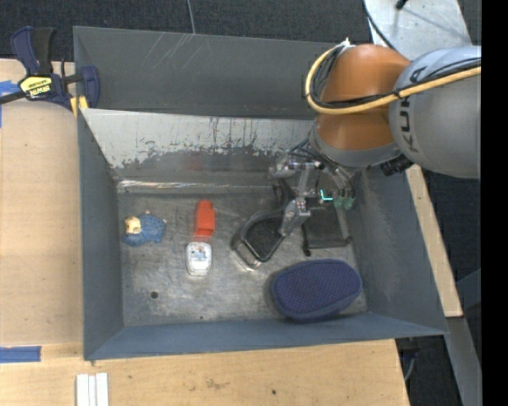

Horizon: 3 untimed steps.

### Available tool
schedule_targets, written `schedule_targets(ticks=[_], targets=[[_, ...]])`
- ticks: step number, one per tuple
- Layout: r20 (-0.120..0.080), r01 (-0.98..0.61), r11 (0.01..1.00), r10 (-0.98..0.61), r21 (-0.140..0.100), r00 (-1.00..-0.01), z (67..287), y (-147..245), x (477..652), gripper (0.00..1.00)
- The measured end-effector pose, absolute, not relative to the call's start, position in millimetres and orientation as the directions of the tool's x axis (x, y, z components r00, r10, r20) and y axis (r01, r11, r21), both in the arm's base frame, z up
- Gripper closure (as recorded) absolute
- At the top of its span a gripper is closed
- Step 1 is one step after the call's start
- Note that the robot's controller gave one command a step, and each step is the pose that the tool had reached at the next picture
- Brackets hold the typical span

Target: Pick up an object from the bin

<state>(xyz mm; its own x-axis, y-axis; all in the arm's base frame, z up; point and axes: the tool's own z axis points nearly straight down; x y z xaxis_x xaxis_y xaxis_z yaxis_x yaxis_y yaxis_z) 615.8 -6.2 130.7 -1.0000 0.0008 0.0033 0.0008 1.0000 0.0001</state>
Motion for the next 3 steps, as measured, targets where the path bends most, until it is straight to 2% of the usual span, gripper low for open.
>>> schedule_targets(ticks=[1,2,3], targets=[[-0.020,-0.109,0.994,-0.109,-0.003,-0.994,116,0,611.0,0.00],[-0.004,-0.286,0.958,-0.286,0.000,-0.958,113,48,565.8,0.00],[0.009,-0.571,0.821,-0.571,0.007,-0.821,76,37,605.9,0.00]])
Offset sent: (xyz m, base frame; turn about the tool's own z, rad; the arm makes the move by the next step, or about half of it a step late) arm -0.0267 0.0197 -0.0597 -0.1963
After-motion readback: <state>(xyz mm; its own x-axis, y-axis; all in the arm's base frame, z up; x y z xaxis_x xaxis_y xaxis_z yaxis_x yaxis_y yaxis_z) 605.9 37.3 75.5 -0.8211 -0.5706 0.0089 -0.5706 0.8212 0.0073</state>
